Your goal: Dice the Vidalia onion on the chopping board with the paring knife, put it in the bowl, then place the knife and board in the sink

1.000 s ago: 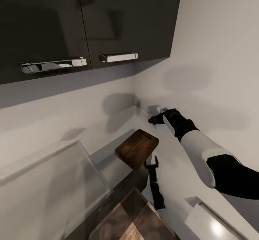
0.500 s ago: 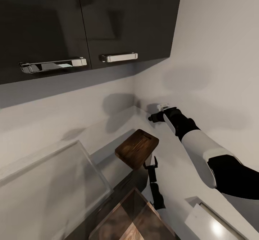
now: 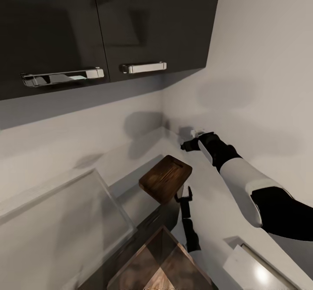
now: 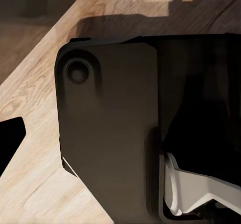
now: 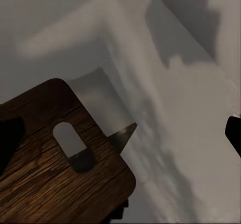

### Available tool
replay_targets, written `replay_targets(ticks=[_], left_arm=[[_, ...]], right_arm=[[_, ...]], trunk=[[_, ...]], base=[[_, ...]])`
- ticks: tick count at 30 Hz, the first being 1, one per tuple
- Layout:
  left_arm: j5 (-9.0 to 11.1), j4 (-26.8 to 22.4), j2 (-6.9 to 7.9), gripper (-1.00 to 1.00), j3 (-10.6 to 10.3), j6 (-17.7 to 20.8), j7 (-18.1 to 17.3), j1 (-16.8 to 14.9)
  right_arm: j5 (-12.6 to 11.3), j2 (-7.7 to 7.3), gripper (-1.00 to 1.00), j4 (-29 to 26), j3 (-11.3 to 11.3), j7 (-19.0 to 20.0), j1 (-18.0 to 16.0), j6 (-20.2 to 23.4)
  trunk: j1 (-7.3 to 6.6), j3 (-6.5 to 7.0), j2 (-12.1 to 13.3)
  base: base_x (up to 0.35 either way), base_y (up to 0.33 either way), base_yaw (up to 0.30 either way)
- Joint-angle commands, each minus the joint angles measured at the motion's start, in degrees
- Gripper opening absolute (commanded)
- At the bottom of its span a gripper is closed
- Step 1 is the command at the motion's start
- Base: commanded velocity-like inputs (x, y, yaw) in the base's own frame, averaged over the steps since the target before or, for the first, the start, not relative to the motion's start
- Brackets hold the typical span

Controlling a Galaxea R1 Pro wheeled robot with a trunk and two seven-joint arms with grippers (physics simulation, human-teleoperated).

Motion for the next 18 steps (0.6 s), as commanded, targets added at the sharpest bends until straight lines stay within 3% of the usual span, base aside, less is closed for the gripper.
replay_targets(ticks=[1, 18], left_arm=[[-0.6, -0.1, -0.04, 1.00, 0.2, -0.1, 0.1, 0.0], [-0.6, 0.0, -0.04, 1.00, 0.2, -0.1, 0.1, 0.0]], right_arm=[[0.0, -0.03, 1.00, 0.6, 0.3, 0.2, -0.1, 0.2], [-0.1, -0.03, 1.00, 4.7, 0.2, 0.2, -0.1, -2.6]], trunk=[[0.03, -0.19, -0.1], [0.03, -1.76, -0.1]], base=[[0.000, 0.000, 0.000], [0.000, 0.000, 0.000]])
